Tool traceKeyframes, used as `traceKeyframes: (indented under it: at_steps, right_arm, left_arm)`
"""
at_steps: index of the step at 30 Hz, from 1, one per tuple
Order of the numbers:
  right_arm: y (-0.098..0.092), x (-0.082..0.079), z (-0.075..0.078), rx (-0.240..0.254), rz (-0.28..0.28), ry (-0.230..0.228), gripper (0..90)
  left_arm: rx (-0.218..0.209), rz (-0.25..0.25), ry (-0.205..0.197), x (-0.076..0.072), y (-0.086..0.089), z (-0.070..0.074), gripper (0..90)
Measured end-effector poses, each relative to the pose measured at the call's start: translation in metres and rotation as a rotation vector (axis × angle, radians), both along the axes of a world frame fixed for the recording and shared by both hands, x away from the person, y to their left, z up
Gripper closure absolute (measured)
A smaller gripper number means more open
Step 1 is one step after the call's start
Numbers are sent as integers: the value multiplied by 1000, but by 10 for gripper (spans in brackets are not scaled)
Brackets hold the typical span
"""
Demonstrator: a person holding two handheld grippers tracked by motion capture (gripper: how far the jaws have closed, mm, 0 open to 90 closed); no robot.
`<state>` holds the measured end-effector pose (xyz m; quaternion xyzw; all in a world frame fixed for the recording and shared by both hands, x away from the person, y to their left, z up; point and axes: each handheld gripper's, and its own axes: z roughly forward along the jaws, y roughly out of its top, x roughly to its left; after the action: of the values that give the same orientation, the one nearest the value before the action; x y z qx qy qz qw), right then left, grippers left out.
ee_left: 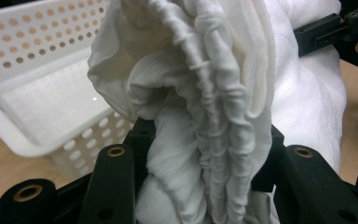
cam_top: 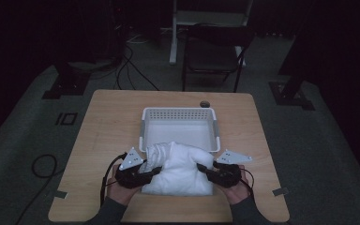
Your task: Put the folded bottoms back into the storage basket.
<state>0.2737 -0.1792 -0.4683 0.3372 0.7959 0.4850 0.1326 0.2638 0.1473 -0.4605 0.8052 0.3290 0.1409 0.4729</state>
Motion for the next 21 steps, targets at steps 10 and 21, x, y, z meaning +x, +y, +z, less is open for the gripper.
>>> traceKeyframes:
  at_steps: [10, 21]
  right_arm:
    - [2, 11, 25, 11, -13, -53, 703]
    - [4, 21, 36, 36, -28, -67, 705]
  left_arm:
    - [-22, -8, -38, 14, 5, 22, 558]
    - [-28, -1, -56, 24, 7, 34, 559]
